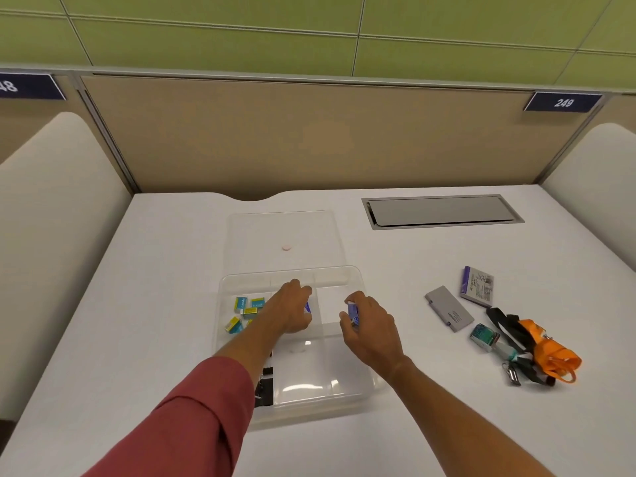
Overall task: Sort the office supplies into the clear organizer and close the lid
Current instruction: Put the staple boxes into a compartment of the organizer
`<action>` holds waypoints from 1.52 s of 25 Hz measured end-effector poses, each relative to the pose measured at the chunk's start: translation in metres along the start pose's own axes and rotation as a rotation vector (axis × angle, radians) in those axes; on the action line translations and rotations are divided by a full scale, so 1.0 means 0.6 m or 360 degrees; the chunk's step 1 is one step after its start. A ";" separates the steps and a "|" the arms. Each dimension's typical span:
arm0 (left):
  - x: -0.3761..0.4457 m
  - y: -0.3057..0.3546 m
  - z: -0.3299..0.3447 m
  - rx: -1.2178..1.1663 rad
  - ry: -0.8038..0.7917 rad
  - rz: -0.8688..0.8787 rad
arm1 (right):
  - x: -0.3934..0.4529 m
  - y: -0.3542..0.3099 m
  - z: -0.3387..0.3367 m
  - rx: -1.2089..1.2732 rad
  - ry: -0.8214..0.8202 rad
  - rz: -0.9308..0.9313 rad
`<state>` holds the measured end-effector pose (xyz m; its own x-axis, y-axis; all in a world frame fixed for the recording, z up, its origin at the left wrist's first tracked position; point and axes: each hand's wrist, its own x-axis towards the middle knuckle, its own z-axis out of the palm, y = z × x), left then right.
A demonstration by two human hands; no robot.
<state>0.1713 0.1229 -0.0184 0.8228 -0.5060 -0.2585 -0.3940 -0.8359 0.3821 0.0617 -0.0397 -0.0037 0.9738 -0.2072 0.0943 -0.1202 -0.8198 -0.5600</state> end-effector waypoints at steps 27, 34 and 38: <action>-0.078 -0.121 -0.036 0.0227 0.0646 -0.0177 | 0.103 -0.116 0.076 -0.0018 -0.0490 0.0030; -0.077 -0.115 -0.031 0.0209 0.0649 -0.0154 | 0.100 -0.120 0.075 0.0132 -0.0593 -0.0085; -0.076 -0.110 -0.029 0.0220 0.0620 -0.0146 | 0.094 -0.115 0.068 0.0139 -0.0551 -0.0116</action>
<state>0.1671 0.2050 -0.0165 0.9399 -0.3323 0.0789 -0.3414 -0.9078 0.2436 0.1326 0.0270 0.0066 0.9887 0.0554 -0.1394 -0.0457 -0.7738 -0.6318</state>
